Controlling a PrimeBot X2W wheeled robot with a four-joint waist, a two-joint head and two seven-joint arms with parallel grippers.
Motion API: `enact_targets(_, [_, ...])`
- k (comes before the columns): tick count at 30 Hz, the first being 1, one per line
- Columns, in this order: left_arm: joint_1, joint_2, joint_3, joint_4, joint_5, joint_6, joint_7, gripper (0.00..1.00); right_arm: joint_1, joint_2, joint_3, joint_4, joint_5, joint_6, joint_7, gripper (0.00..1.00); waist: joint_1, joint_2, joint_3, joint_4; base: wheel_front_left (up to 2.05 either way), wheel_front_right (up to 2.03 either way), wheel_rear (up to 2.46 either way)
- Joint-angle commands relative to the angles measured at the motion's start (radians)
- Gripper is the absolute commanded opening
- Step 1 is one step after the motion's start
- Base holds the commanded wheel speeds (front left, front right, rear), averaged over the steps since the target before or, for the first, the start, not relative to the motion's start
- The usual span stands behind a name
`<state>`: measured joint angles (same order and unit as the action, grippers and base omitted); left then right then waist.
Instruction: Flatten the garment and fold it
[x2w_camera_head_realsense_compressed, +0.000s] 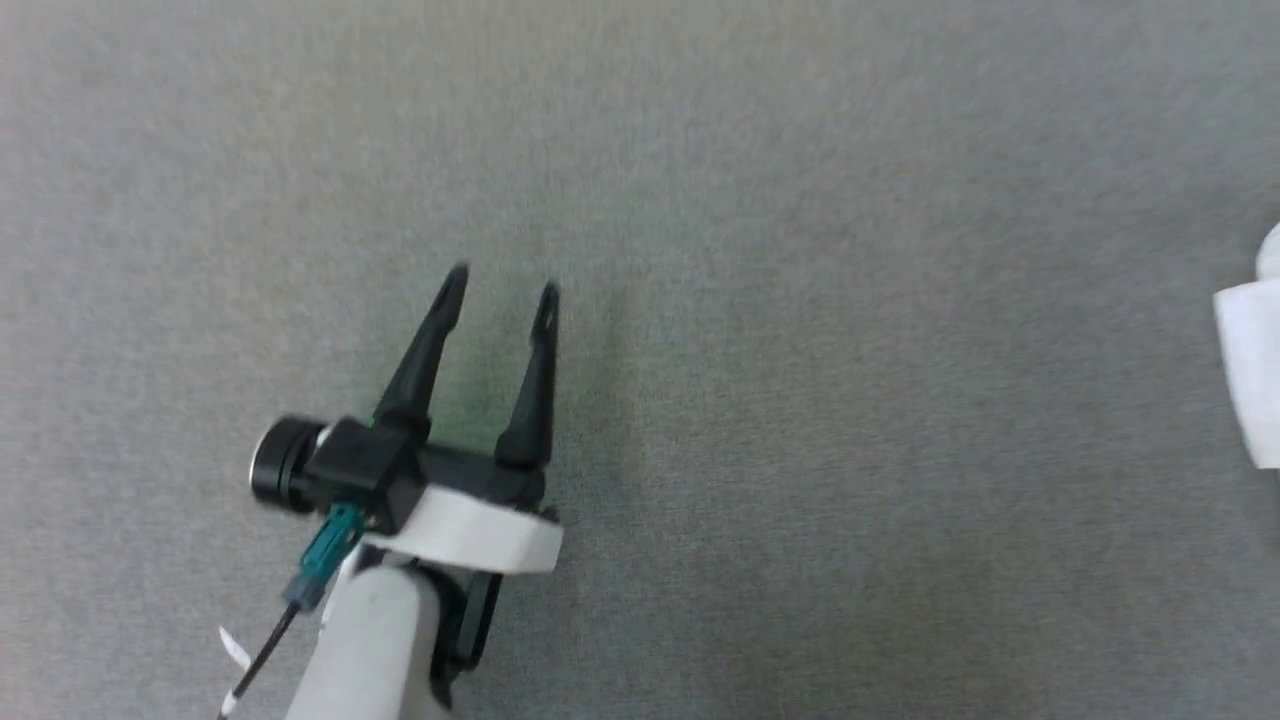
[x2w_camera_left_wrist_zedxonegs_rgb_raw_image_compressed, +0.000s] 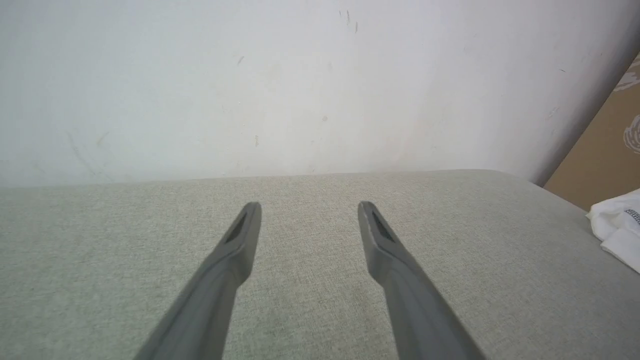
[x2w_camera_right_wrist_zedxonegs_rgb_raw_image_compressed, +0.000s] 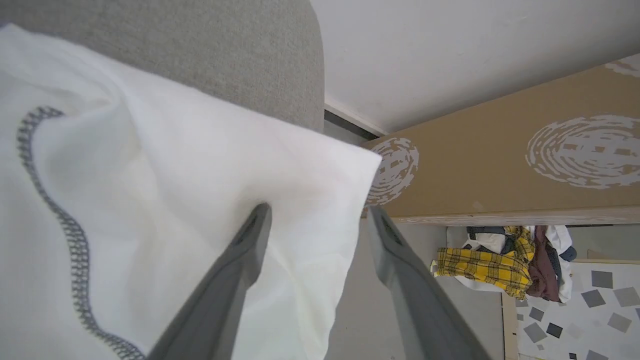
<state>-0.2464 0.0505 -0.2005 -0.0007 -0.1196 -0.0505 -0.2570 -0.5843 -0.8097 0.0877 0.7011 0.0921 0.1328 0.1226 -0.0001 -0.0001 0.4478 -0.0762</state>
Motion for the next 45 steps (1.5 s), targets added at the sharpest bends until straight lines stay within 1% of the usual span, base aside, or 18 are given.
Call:
enact_targets(1, [0.029, 0.0, 0.014, -0.002, 0.001, 0.008, -0.005, 1.0, -0.021, 0.013, 0.003, -0.024, -0.003, -0.002, -0.003, 1.0, 0.0001, 0.0001, -0.177, -0.053, 0.0, 0.0, 0.0])
enact_targets(3, [0.056, 0.0, 0.03, -0.008, 0.004, 0.013, -0.005, 1.0, -0.037, 0.03, 0.008, -0.054, 0.006, -0.002, -0.024, 1.0, 0.0001, 0.0001, -0.221, -0.055, 0.0, 0.0, 0.0])
enact_targets(4, [0.056, 0.0, 0.03, -0.008, 0.004, 0.013, -0.005, 1.0, -0.037, 0.03, 0.008, -0.054, 0.006, -0.002, -0.024, 1.0, 0.0001, 0.0001, -0.221, -0.055, 0.0, 0.0, 0.0])
enact_targets(5, [0.082, 0.0, 0.052, -0.015, 0.004, 0.015, -0.005, 1.0, -0.051, 0.062, 0.003, -0.099, 0.02, -0.002, -0.044, 1.0, 0.0001, 0.0001, -0.257, -0.056, 0.0, 0.0, 0.0])
enact_targets(6, [0.095, 0.0, 0.063, -0.018, 0.001, 0.017, -0.005, 1.0, -0.058, 0.078, 0.001, -0.119, 0.034, -0.002, -0.058, 1.0, 0.0001, 0.0001, -0.273, -0.054, 0.0, 0.0, 0.0])
enact_targets(7, [0.107, 0.0, 0.073, -0.019, 0.0, 0.017, -0.005, 1.0, -0.065, 0.098, -0.004, -0.142, 0.051, -0.002, -0.072, 1.0, 0.0001, 0.0001, -0.288, -0.053, 0.0, 0.0, 0.0])
enact_targets(8, [0.107, 0.0, 0.073, -0.019, 0.0, 0.017, -0.005, 1.0, -0.065, 0.098, -0.004, -0.142, 0.051, -0.002, -0.072, 1.0, 0.0001, 0.0001, -0.288, -0.053, 0.0, 0.0, 0.0])
enact_targets(13, [0.162, 0.0, 0.128, -0.029, 0.015, 0.019, -0.005, 1.0, -0.052, 0.201, -0.022, -0.29, 0.099, -0.002, -0.145, 1.0, 0.0001, 0.0001, -0.352, -0.037, 0.0, 0.0, 0.0])
enact_targets(20, [0.219, 0.0, 0.187, -0.045, 0.023, 0.042, -0.005, 1.0, 0.089, 0.379, -0.102, -0.503, 0.118, -0.002, -0.216, 1.0, 0.0001, 0.0001, -0.392, -0.004, 0.0, 0.0, 0.0])
enact_targets(25, [0.257, 0.0, 0.194, -0.056, 0.019, 0.061, -0.005, 1.0, 0.217, 0.495, -0.137, -0.611, 0.092, -0.002, -0.262, 1.0, 0.0001, 0.0001, -0.408, 0.019, 0.0, 0.0, 0.0])
enact_targets(27, [0.274, 0.0, 0.192, -0.057, 0.023, 0.068, -0.005, 1.0, 0.27, 0.545, -0.135, -0.64, 0.085, -0.002, -0.283, 1.0, 0.0001, 0.0001, -0.413, 0.024, 0.0, 0.0, 0.0])
enact_targets(30, [0.295, 0.0, 0.182, -0.052, 0.026, 0.077, -0.005, 1.0, 0.342, 0.611, -0.14, -0.647, 0.095, -0.002, -0.308, 1.0, 0.0001, 0.0001, -0.422, 0.031, 0.0, 0.0, 0.0])
enact_targets(34, [0.315, 0.0, 0.169, -0.045, 0.026, 0.083, -0.005, 1.0, 0.423, 0.669, -0.132, -0.636, 0.081, -0.002, -0.34, 1.0, 0.0001, 0.0001, -0.432, 0.036, 0.0, 0.0, 0.0])
enact_targets(37, [0.327, 0.0, 0.166, -0.036, 0.022, 0.085, -0.005, 1.0, 0.472, 0.687, -0.108, -0.615, 0.054, -0.002, -0.358, 1.0, 0.0001, 0.0001, -0.437, 0.038, 0.0, 0.0, 0.0])
enact_targets(42, [0.341, 0.0, 0.159, -0.017, 0.022, 0.087, -0.005, 1.0, 0.525, 0.72, -0.115, -0.591, 0.039, -0.002, -0.376, 1.0, 0.0001, 0.0001, -0.45, 0.045, 0.0, 0.0, 0.0])
enact_targets(45, [0.351, 0.007, 0.152, -0.001, 0.05, 0.089, -0.005, 1.0, 0.544, 0.73, -0.116, -0.574, 0.02, -0.002, -0.38, 1.0, 0.0001, 0.0001, -0.456, 0.046, 0.0, 0.0, 0.0])
